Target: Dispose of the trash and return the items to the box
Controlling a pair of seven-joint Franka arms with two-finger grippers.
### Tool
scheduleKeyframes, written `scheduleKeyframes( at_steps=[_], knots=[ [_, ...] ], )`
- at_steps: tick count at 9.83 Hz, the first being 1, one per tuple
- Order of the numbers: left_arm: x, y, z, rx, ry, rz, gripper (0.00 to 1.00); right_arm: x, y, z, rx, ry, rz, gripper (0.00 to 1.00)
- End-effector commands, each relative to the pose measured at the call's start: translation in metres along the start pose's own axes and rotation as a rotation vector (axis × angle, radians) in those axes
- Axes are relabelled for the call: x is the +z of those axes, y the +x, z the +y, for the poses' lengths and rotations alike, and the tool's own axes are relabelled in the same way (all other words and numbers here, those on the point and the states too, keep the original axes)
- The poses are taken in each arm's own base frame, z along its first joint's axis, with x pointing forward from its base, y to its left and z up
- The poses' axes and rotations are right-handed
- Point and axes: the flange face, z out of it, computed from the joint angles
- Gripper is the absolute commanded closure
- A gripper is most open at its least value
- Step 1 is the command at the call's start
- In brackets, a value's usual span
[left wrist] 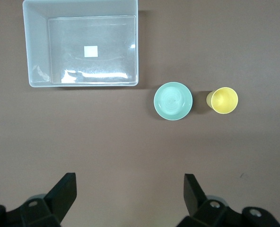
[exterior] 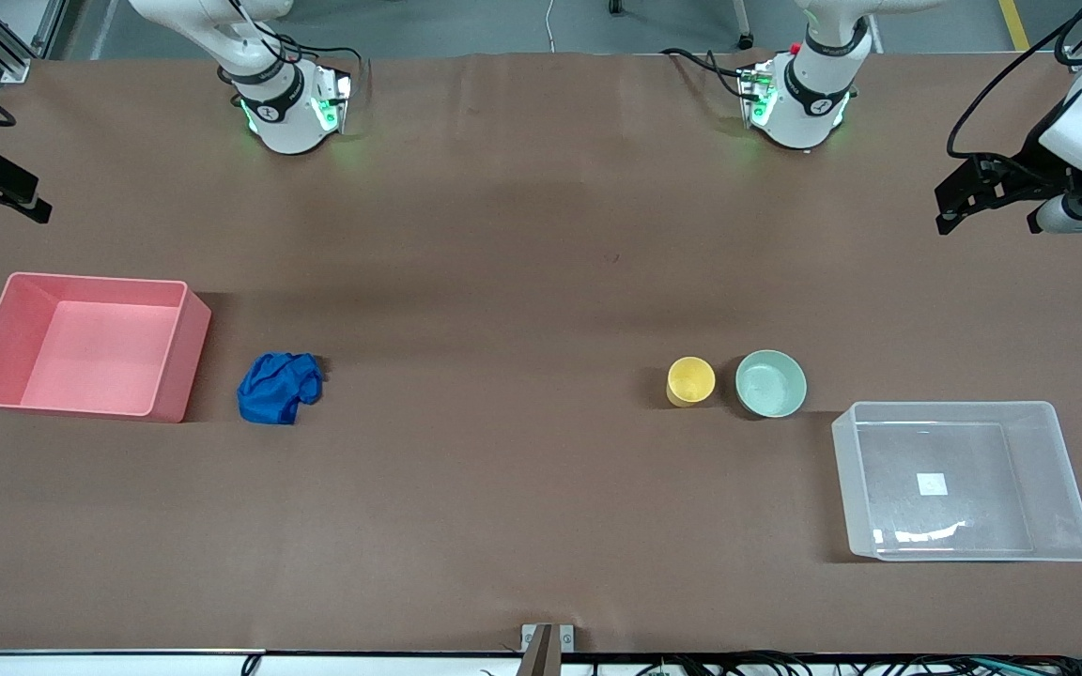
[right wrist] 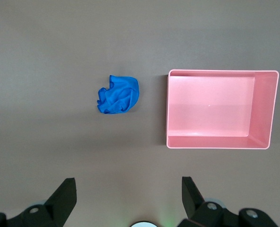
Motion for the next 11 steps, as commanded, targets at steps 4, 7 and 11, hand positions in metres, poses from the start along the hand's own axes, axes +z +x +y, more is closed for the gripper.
scheduleKeyframes(
  at_steps=[4, 7, 11],
  knots=[
    [0.018, 0.008, -0.004, 0.016, 0.006, -0.05, 0.0, 0.0, -0.005, 0.002, 0.006, 0.012, -0.004, 0.02],
    [0.061, 0.023, 0.004, -0.031, -0.005, -0.114, 0.0, 0.0, -0.006, 0.003, 0.006, 0.012, -0.01, 0.02],
    [0.161, 0.029, 0.03, -0.175, -0.012, -0.093, 0.0, 0.002, -0.003, 0.006, 0.005, 0.012, -0.005, 0.02]
  ],
)
